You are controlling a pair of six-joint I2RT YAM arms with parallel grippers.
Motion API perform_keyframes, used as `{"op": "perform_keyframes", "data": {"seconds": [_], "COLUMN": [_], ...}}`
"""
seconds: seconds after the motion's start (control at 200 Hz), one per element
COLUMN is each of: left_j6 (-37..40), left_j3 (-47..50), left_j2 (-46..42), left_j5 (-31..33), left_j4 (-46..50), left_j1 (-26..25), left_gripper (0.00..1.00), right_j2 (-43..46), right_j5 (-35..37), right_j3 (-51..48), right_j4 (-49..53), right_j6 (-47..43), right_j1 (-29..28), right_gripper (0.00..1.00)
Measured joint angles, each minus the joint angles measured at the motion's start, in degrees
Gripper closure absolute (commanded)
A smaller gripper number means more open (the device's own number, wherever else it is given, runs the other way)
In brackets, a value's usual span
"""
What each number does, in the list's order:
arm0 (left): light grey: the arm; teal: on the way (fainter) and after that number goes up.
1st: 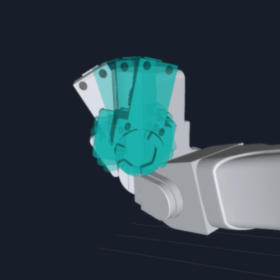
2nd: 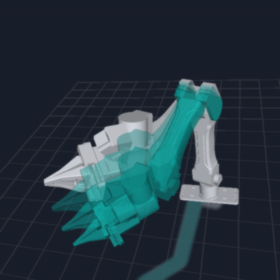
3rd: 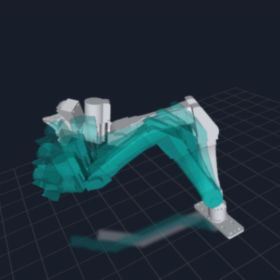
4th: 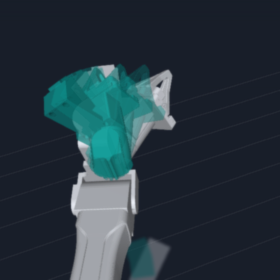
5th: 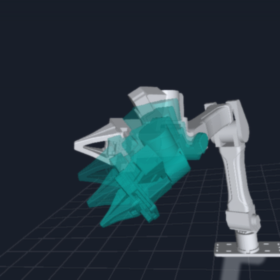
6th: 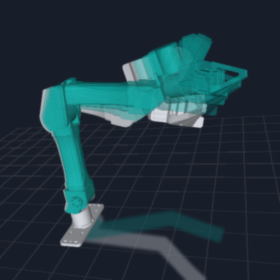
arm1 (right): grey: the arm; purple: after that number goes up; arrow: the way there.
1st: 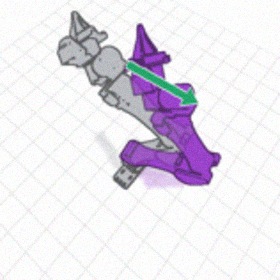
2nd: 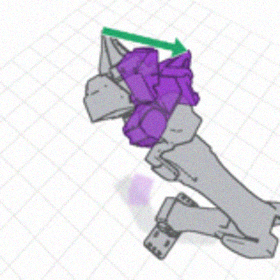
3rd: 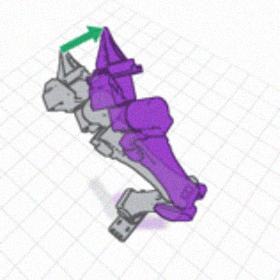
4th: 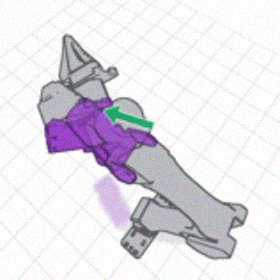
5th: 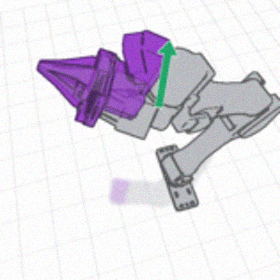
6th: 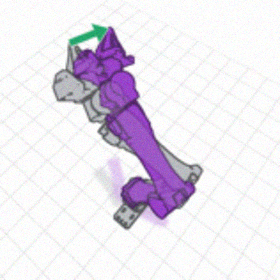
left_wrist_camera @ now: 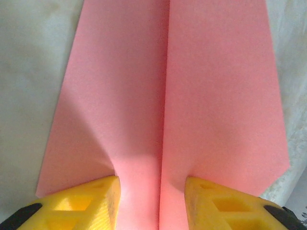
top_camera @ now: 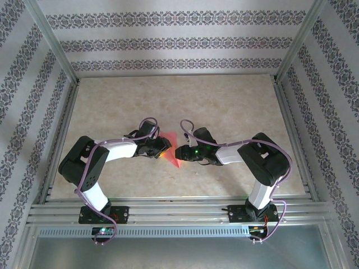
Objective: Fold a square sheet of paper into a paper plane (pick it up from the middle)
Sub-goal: Fourth fold the wing at the center of the table.
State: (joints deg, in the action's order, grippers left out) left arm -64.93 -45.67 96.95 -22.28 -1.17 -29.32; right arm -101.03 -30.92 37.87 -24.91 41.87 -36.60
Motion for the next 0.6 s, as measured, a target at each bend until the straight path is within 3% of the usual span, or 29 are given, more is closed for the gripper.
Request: {"op": "perform_keyframes", "data": {"seconds": [0.245, 0.6], "left_j6": [0.1, 0.1], "left_j3": [-0.1, -0.1], "left_j2": [0.4, 0.5], "left_j5": [0.0, -0.2], "left_j4": [0.1, -0.2], "left_j1": [0.0, 0.0], "left_gripper": [0.65, 0.60], "right_j2": [0.1, 0.1], "right_j5": [0.0, 4.7], "right_j3": [0.5, 4.5], "right_j4": [0.7, 7.9], "right_j6": [-0.5, -4.6], "right_j1": [-0.3, -3.5], "right_gripper": [0.67, 0.68]}}
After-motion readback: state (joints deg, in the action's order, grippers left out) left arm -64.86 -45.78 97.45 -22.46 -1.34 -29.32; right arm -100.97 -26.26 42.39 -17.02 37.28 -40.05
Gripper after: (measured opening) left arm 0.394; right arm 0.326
